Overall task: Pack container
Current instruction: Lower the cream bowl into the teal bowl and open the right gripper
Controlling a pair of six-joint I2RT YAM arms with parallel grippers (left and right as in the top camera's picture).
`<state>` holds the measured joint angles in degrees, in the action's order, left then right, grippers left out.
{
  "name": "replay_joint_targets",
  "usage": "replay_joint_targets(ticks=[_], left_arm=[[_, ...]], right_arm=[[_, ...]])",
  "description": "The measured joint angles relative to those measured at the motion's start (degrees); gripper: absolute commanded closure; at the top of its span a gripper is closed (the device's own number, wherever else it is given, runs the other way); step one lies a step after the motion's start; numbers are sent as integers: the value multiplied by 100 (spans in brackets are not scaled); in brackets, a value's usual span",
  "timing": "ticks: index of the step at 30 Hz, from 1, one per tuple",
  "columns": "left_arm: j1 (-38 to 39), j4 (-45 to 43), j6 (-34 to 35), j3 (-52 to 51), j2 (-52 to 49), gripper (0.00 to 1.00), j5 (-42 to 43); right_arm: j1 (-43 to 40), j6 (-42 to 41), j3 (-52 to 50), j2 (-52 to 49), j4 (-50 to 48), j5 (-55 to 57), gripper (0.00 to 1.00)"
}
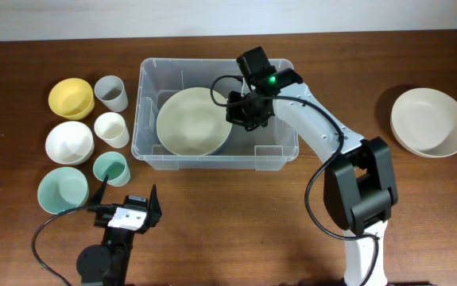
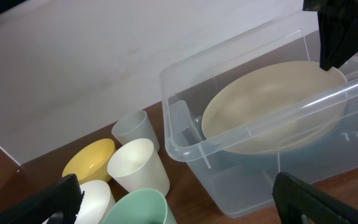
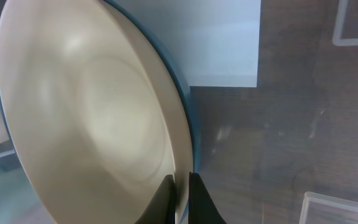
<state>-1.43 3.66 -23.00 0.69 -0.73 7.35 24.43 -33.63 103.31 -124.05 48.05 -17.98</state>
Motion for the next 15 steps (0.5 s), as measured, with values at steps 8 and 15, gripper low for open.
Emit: replay_joint_targets(ticks=[8,15], left_arm=[[0,0,0,0,0,0,0],[0,0,0,0,0,0,0]], right_arm=[[0,0,-7,0,184,289,95],[0,2,-11,0,186,411,95]])
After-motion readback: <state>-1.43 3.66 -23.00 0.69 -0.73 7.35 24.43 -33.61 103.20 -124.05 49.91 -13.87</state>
